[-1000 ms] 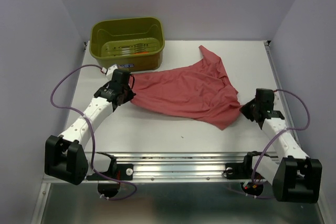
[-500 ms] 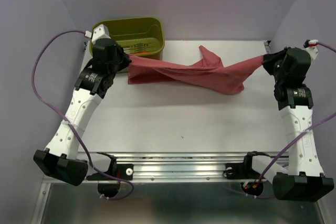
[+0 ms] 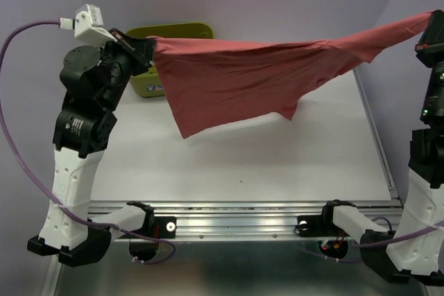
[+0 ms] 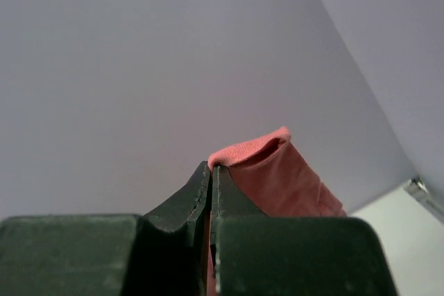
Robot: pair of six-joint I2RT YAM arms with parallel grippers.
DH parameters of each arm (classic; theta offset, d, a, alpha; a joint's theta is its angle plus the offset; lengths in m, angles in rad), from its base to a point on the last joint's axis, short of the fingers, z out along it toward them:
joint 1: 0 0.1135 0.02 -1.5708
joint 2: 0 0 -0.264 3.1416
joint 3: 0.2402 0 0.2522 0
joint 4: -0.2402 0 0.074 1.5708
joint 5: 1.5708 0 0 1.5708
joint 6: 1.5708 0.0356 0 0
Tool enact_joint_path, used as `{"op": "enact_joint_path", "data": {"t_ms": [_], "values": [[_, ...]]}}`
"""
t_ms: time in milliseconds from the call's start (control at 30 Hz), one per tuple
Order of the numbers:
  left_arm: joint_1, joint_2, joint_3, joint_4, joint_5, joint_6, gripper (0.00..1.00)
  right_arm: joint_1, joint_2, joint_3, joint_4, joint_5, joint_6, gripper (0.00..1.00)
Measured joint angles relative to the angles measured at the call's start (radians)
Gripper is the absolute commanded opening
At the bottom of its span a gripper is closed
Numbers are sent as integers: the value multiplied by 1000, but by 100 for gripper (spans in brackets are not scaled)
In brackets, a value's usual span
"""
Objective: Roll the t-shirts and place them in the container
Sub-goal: Flatten out the T-shirt at the center of the board.
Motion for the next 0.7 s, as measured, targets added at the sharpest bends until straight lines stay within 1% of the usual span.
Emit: {"op": "enact_joint_path", "data": {"t_ms": [167,300,533,700], "values": [[0,-76,72,12,56,9,0,0,-29,143,21,35,-52,1],[0,-123,96,26,106,8,0,0,-52,205,44,55,-84,1],[0,-166,91,28,150,-19,0,0,-58,255,68,104,-136,1],[0,-170,26,12,157,-37,0,0,-11,269,82,142,-175,1]]}}
